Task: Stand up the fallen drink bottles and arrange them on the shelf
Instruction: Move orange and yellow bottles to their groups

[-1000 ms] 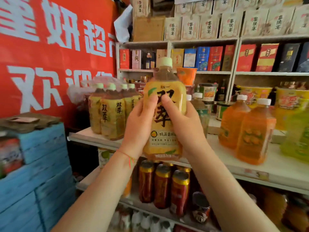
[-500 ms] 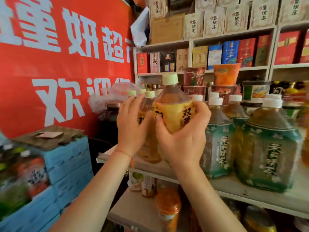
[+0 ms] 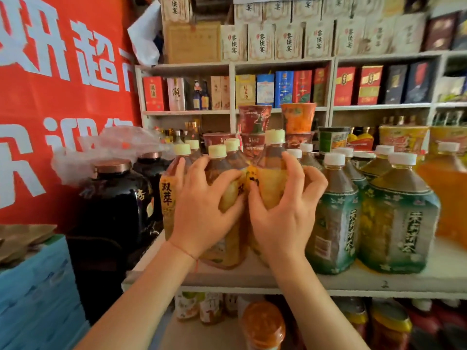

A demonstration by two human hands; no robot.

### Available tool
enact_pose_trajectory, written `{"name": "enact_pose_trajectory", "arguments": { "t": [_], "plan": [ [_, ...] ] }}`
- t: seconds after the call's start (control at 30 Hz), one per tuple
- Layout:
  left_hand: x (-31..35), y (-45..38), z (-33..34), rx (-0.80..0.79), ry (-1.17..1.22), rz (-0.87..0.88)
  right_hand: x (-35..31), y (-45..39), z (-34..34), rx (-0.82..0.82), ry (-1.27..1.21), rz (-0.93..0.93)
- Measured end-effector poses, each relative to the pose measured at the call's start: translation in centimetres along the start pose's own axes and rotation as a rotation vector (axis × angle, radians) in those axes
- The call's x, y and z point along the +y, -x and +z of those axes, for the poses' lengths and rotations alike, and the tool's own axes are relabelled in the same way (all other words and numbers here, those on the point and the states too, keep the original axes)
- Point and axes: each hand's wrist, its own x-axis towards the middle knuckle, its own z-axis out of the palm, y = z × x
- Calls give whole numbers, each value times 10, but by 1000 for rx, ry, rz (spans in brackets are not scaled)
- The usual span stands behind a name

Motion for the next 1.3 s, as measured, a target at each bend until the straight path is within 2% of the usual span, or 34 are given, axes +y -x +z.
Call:
{"name": "enact_pose_trajectory", "arguments": {
  "t": [0.23, 0.33, 0.47, 0.63, 0.77, 0.83, 0.87, 0.93, 1.0, 1.1, 1.13, 1.2, 1.3],
  "plan": [
    [-10, 4, 1, 46, 370, 10, -3, 23, 17, 49, 225, -111],
    [-15, 7, 1, 11, 420, 41, -5, 25, 23, 66, 246, -93],
    [-14, 9, 6, 74, 460, 52, -8, 26, 28, 84, 244, -89],
    [-7, 14, 6, 124, 515, 4, -4, 24, 38, 86, 257, -89],
    [8, 14, 2, 152, 594, -128, -5, 20, 30, -13, 194, -76],
    [26, 14, -2, 200, 613, -214, -5, 12, 11, -35, 199, -156],
    [37, 14, -4, 244, 610, -203, -3, 6, -1, -14, 224, -223],
    [63, 13, -5, 319, 621, -62, 5, -7, -26, 56, 286, -312],
    [95, 8, 0, 295, 691, 62, 22, -25, -52, 126, 333, -266],
    [140, -1, 17, 134, 813, 18, 58, -53, -90, 165, 356, -31],
    [154, -4, 25, 91, 841, -41, 69, -61, -102, 127, 346, 47],
    [176, -7, 40, 55, 849, -178, 90, -74, -119, -56, 321, 173],
    [191, -12, 61, 95, 696, -388, 117, -86, -130, -324, 370, 232]
  ]
}}
